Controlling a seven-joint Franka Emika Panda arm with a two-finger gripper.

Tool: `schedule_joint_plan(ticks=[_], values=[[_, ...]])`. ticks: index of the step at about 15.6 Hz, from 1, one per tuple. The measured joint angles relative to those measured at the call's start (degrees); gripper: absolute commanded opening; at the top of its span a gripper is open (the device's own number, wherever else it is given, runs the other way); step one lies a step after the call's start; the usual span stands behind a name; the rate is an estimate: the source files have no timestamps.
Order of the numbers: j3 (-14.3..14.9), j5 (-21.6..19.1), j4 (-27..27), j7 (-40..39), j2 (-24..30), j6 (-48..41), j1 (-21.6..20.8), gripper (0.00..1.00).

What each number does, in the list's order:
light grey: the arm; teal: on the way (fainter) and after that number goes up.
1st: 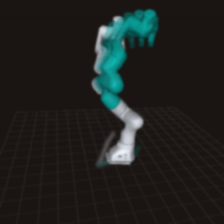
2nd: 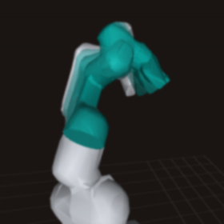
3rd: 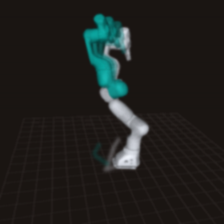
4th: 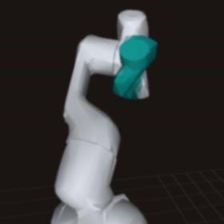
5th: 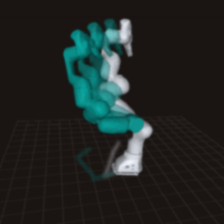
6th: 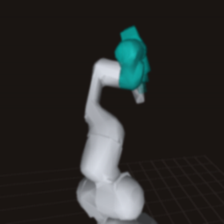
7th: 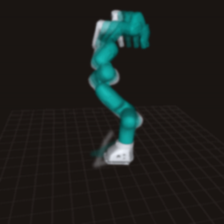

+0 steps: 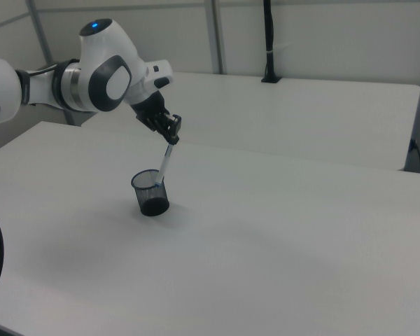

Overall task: Insert the marker
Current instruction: 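Lower the marker into the pen cup opening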

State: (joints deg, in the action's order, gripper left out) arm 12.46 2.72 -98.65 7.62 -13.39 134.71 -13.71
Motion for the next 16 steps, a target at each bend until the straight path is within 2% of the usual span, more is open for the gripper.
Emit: schedule_joint_plan(ticks=[6,9,16], values=[[-0.09,0.54,-1.67,2.11,0.03,0.94,-0.71,0.0],[-0.29,1.71,-1.95,5.55,0.01,3.29,-1.98,0.0],[-0.45,10.63,-2.95,18.37,-2.56,8.41,-5.79,0.02]])
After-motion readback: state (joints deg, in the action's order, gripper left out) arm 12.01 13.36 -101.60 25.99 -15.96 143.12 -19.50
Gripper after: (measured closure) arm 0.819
